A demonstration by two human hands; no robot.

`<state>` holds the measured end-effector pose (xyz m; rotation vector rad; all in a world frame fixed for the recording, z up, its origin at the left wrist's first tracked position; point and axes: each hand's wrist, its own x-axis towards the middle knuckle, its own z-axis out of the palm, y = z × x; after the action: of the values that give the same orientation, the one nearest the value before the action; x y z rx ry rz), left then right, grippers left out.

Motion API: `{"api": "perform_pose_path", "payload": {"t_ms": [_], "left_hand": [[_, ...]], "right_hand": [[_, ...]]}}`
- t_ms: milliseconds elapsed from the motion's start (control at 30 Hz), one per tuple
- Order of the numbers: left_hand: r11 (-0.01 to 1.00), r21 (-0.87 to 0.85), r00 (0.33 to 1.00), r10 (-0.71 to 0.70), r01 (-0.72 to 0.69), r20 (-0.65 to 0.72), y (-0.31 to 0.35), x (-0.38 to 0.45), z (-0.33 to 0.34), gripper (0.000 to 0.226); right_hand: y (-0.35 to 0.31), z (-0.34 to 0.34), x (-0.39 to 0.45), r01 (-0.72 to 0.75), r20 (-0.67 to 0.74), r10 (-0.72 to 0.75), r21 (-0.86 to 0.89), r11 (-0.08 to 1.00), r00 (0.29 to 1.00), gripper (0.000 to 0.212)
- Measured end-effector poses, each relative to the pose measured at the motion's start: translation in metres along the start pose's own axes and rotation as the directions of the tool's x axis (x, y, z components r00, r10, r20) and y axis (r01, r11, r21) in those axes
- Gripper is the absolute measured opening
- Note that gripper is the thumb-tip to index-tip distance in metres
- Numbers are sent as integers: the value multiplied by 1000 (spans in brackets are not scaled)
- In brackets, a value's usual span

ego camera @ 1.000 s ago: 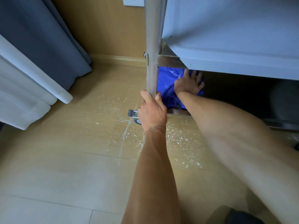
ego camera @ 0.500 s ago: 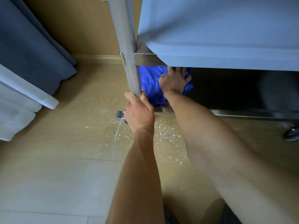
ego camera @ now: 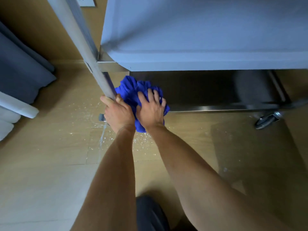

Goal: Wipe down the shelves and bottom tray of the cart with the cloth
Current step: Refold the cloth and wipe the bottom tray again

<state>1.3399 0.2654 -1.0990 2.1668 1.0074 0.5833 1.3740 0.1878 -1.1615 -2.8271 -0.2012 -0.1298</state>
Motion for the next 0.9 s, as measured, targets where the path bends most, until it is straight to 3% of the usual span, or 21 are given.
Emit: {"api": "perform_pose_path", "payload": {"t_ms": [133, 300, 400, 533, 733, 900], "left_hand": [[994, 30, 993, -104, 103, 64, 11, -3, -8, 34], [977, 154, 983, -161, 146, 87, 15, -6, -11, 40], [978, 166, 990, -135, 127, 37, 13, -7, -4, 39], [984, 180, 1000, -7, 9, -11, 0, -6, 2, 39], [977, 211, 998, 42, -33, -37, -5, 2, 11, 39], [971, 230, 997, 73, -66, -22, -17, 8, 18, 39]], "right_hand": [[14, -6, -23, -8, 35, 8, -3, 1000, 999, 51], [92, -26, -15, -292, -40, 291, -17, 956, 956, 55], [173, -51, -12, -472, -98, 467, -31, 881, 879, 55], [252, -79, -4, -694, -144, 685, -26, 719, 715, 55], [239, -74, 43, -655, -83, 651, -134, 743, 755, 56], [121, -28, 99, -445, -19, 444, -71, 893, 896, 51]]}}
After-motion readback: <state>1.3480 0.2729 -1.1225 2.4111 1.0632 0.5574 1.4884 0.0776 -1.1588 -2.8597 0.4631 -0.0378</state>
